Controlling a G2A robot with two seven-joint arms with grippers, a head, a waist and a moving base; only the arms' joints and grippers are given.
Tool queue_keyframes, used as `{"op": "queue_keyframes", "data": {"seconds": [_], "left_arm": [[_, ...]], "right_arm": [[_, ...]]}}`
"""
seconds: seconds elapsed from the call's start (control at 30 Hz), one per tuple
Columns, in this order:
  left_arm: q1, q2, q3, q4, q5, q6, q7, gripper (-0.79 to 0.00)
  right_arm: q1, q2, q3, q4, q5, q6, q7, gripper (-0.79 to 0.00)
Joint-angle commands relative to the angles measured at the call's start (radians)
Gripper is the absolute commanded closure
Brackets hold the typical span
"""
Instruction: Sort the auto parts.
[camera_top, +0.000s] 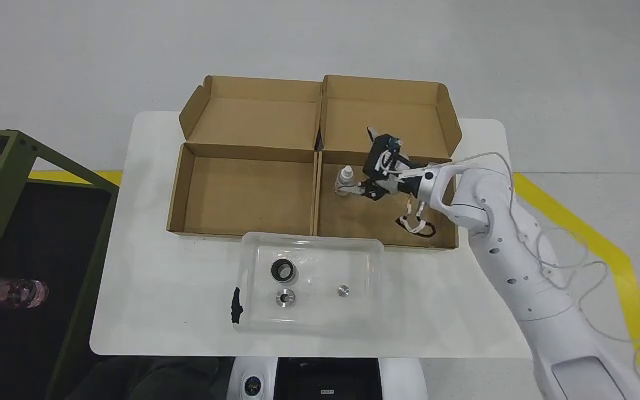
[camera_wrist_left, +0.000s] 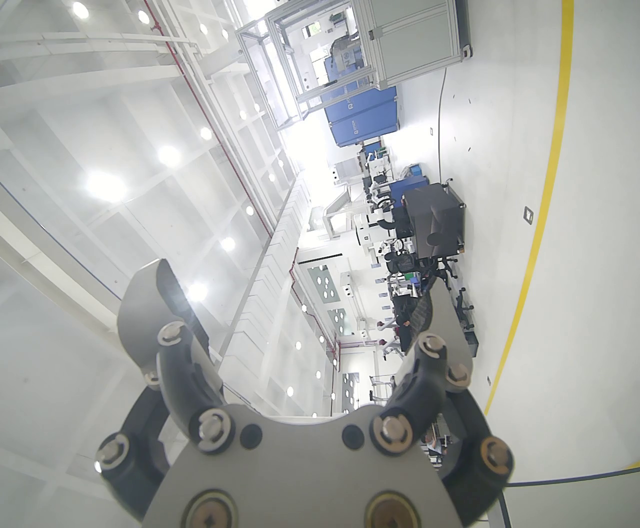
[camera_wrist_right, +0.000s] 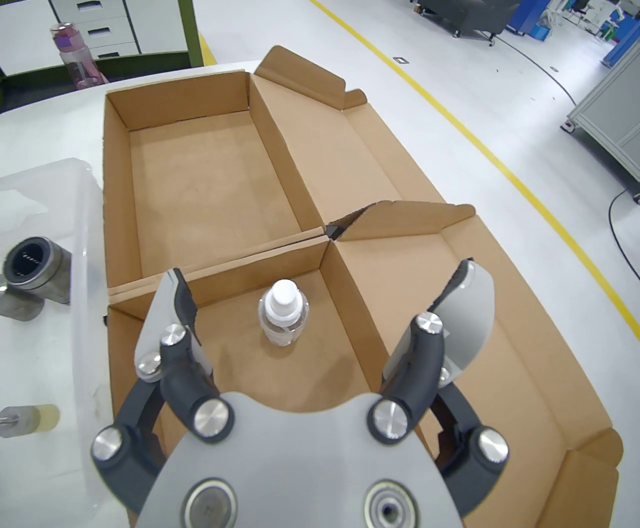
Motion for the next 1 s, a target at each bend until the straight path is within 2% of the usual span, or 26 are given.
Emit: {"op": "queue_keyframes", "data": {"seconds": [0.0,0.2,0.47,0.67,0.97], "left_arm": [[0.0,0.0,0.0,0.0,0.0,0.0,0.0,-0.785],[0.0,0.0,0.0,0.0,0.0,0.0,0.0,-0.785],[0.0,0.0,0.0,0.0,0.0,0.0,0.0,-0.785],[0.0,0.0,0.0,0.0,0.0,0.0,0.0,-0.785],[0.0,0.0,0.0,0.0,0.0,0.0,0.0,-0.785]], "right_arm": [[-0.023,0.005,0.008,-0.045,0.027,-0.017,0.024,-0.785],[-0.099,0.016,0.02,-0.184,0.111,-0.033,0.105,-0.785],[-0.179,0.033,0.047,-0.345,0.195,-0.006,0.234,-0.785],[-0.214,0.048,0.035,-0.432,0.203,-0.082,0.328,-0.785],[-0.239,0.059,-0.032,-0.486,0.189,-0.139,0.412,-0.785]]}}
